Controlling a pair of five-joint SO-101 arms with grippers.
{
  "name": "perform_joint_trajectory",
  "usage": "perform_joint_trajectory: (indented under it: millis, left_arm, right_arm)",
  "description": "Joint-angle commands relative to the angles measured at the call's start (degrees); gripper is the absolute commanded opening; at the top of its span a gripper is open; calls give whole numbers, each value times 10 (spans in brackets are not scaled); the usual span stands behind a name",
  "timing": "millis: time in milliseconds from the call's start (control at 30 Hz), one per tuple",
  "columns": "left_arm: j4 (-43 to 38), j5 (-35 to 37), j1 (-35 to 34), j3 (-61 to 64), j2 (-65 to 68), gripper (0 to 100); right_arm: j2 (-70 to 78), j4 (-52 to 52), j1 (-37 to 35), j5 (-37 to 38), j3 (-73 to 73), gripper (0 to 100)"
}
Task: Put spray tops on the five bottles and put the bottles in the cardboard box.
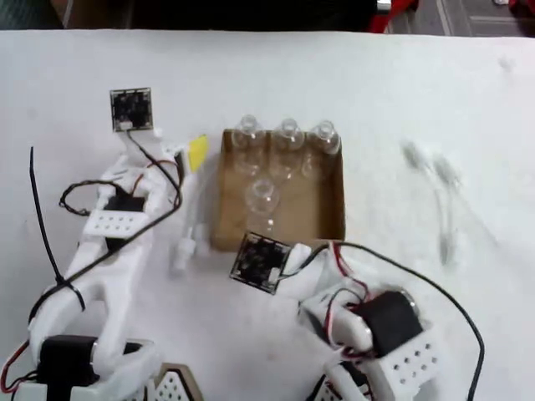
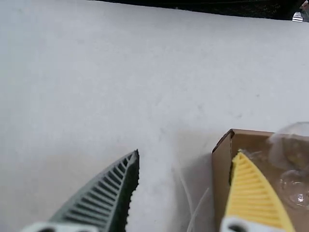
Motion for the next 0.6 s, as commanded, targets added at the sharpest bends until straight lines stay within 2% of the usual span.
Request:
perform_joint_trajectory:
  millis: [0, 133, 300, 567]
  left_arm:
    - [-17, -4, -7, -7, -6, 286]
    - [-17, -4, -7, -7, -6, 286]
    - [-17, -4, -7, -7, -6, 286]
    - [-17, -4, -6, -7, -6, 286]
  right_arm:
    - [16, -16, -22, 11, 40, 94]
    - [45, -23, -25, 75, 72, 201]
    - [112, -28, -26, 111, 98, 204]
    - [204, -104, -13, 107, 119, 205]
